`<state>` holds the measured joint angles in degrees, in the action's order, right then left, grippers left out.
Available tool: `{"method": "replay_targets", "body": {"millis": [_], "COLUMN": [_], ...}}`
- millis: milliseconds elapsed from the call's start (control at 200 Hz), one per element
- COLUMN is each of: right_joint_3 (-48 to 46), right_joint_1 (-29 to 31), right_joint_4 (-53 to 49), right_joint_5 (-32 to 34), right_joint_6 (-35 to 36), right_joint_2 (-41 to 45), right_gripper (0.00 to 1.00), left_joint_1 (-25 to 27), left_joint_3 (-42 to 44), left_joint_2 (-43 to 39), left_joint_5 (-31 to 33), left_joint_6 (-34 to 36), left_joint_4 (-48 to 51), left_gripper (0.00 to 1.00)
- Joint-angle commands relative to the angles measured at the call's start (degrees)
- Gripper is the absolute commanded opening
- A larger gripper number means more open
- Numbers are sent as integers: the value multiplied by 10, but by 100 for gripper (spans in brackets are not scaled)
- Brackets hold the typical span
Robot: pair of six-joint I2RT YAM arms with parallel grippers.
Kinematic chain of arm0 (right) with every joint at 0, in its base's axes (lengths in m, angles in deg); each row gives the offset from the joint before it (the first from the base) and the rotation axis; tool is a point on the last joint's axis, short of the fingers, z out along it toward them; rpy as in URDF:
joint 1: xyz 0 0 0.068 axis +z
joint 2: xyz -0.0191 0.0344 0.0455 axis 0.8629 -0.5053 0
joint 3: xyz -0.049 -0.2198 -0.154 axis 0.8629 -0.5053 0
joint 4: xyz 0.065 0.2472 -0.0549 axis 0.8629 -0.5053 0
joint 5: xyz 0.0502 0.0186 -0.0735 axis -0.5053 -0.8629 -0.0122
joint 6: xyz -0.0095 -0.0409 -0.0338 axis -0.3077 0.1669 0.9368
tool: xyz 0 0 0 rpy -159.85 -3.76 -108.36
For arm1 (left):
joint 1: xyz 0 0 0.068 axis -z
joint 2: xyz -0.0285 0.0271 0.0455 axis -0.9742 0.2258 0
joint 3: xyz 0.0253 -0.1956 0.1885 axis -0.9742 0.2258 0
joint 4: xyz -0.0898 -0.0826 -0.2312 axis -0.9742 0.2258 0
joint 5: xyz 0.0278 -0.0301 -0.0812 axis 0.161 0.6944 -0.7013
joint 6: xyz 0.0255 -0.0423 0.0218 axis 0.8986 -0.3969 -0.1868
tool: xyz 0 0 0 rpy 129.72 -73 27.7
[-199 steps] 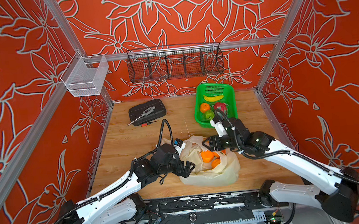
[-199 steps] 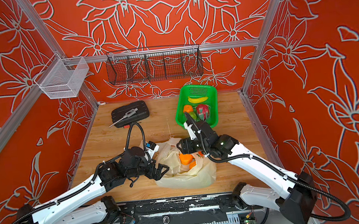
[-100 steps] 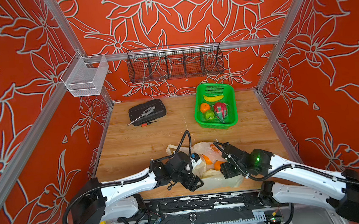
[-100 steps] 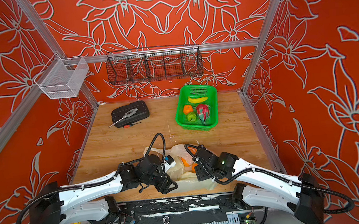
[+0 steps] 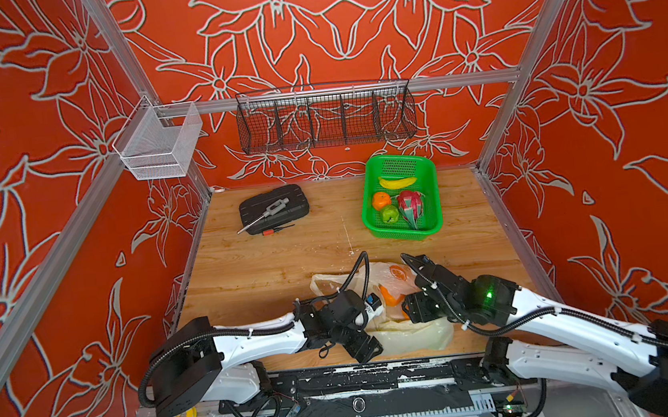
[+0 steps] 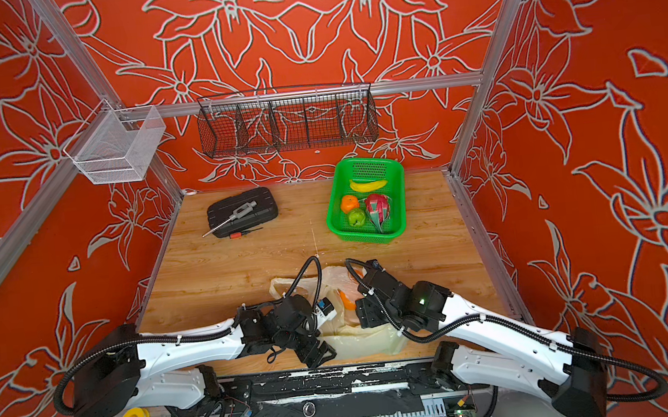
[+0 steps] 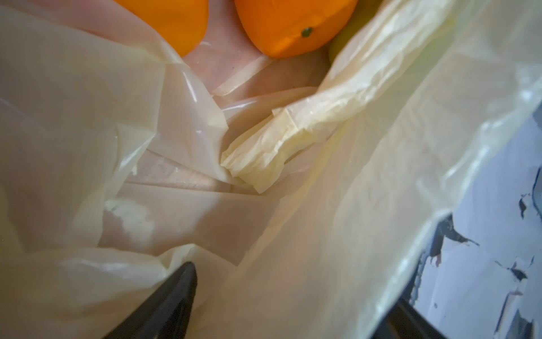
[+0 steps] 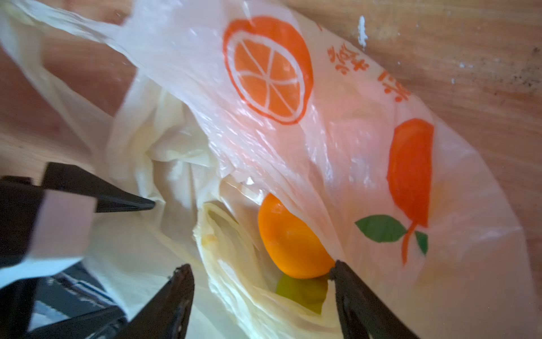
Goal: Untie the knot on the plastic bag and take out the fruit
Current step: 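Move the right gripper back into the bag toward the remaining oranges, then grasp another orange in the bag with the right gripper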
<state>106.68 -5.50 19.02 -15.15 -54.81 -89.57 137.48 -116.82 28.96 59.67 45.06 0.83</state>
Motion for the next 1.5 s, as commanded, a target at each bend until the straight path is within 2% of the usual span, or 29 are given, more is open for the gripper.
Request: {"method": "replay_targets", "body": {"millis": [0, 170, 290, 380, 475, 625, 791, 856, 1026, 1116, 1236, 1326, 1396, 1496], "right_joint_3": [20, 8, 4, 1, -18, -47, -80, -84, -76, -68, -65, -68, -70, -77], "right_joint_1": [4, 4, 4, 4, 3, 3, 3, 3, 3, 3, 3, 3, 4, 3], "right_joint_4": [15, 34, 8, -18, -22, -13, 49, 58, 79, 78, 84, 92, 95, 109], "right_joint_5": [-10, -10, 44, 84, 83, 80, 42, 40, 39, 46, 42, 36, 34, 24], "right_joint_6": [4, -3, -9, -22, -31, -46, -39, -40, -32, -28, -16, -11, -8, -2], "right_joint_2": [-12, -57, -86, -103, -120, -130, -144, -159, -187, -186, -165, -141, -120, -91], "right_gripper": [72, 65, 63, 67, 72, 83, 87, 85, 67, 62, 53, 46, 45, 45], "left_joint_1": [4, 4, 3, -3, -21, -56, -87, -100, -118, -119, -120, -121, -126, -129], "left_joint_3": [2, -1, -15, -33, -62, -93, -97, -102, -121, -132, -140, -143, -149, -155], "left_joint_2": [-49, -119, -160, -170, -153, -102, -55, -37, 23, 58, 90, 102, 110, 117], "left_joint_5": [28, 54, 79, 106, 145, 143, 139, 135, 98, 89, 92, 96, 96, 94], "left_joint_6": [5, 5, 10, 22, 25, 40, 55, 60, 73, 70, 59, 57, 56, 56], "left_joint_4": [0, 20, 36, 53, 75, 77, 57, 56, 46, 45, 38, 34, 36, 34], "left_gripper": [90, 95, 98, 99, 99, 99, 99, 99, 99, 100, 93, 80, 73, 54]}}
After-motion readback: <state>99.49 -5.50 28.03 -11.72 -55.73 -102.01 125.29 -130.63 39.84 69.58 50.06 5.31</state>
